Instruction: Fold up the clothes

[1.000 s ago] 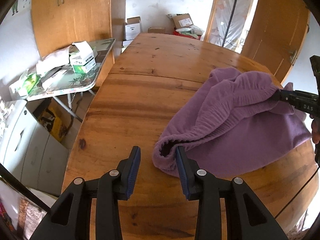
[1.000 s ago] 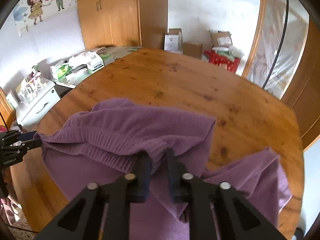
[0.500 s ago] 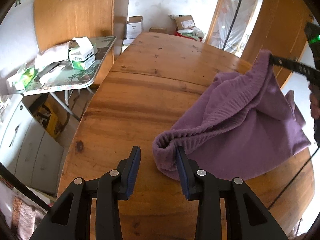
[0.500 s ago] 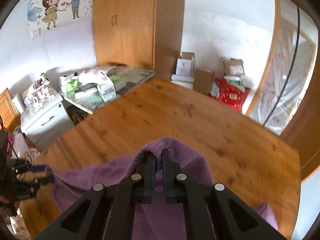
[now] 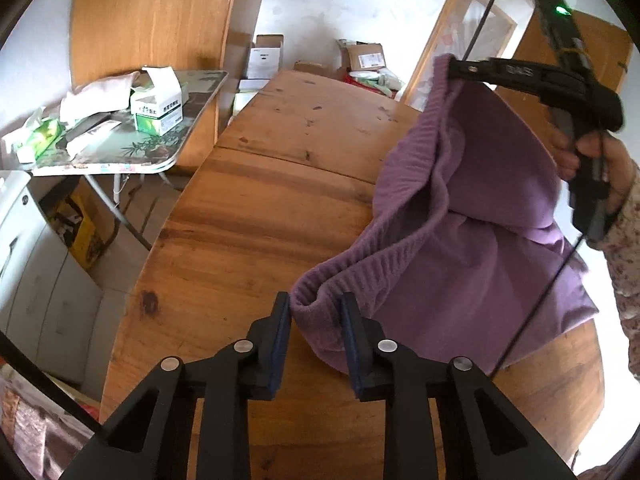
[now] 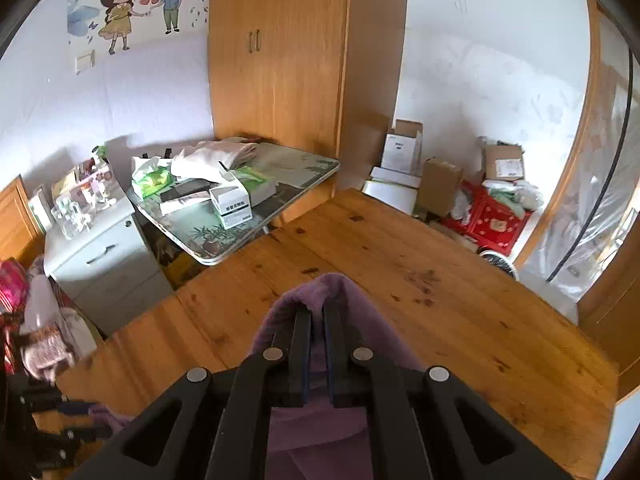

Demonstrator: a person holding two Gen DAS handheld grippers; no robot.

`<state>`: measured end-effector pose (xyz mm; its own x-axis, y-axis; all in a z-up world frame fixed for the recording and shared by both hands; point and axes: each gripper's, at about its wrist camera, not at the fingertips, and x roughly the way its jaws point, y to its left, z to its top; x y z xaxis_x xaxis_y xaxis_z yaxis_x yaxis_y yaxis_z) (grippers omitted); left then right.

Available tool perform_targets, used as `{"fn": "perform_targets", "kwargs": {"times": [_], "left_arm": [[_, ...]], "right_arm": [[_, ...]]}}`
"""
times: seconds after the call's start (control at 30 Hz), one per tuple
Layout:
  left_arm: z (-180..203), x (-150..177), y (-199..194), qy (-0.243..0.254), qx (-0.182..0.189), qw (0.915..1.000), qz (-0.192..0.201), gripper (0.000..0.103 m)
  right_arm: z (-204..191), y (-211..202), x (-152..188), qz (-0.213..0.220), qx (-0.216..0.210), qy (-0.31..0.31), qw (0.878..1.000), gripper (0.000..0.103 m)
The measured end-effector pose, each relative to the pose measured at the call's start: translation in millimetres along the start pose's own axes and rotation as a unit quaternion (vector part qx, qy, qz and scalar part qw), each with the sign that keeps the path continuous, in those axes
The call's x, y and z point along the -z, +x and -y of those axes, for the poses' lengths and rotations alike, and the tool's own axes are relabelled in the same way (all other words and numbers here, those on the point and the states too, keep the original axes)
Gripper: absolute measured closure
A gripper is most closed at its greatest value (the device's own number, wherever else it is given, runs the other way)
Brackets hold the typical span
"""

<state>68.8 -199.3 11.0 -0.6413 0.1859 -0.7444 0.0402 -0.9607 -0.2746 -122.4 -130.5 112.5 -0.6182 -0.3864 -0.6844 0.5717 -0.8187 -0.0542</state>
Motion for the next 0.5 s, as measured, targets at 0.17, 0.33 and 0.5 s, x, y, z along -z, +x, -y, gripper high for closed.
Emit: {"fn": "perform_targets", "kwargs": {"times": [0.17, 0.33, 0.5], "left_arm": [[-8, 0, -2, -0.02, 0.007, 0.9997, 0.009, 0.085], [-18, -1, -4, -0.042, 0.015, 0.9988, 0.023, 0.087], [-24, 0, -10, -0.052, 0.006, 0.9981, 0.033, 0.088]], "right_arm": [[-5, 28, -11, -0.006, -0.009, 0.006, 1.0, 0.097], [-7, 53, -20, -0.012, -0.016, 0.005, 1.0, 0.097], [-17, 81, -30, -0.023, -0.034, -0.014, 0.999, 0.097]]}}
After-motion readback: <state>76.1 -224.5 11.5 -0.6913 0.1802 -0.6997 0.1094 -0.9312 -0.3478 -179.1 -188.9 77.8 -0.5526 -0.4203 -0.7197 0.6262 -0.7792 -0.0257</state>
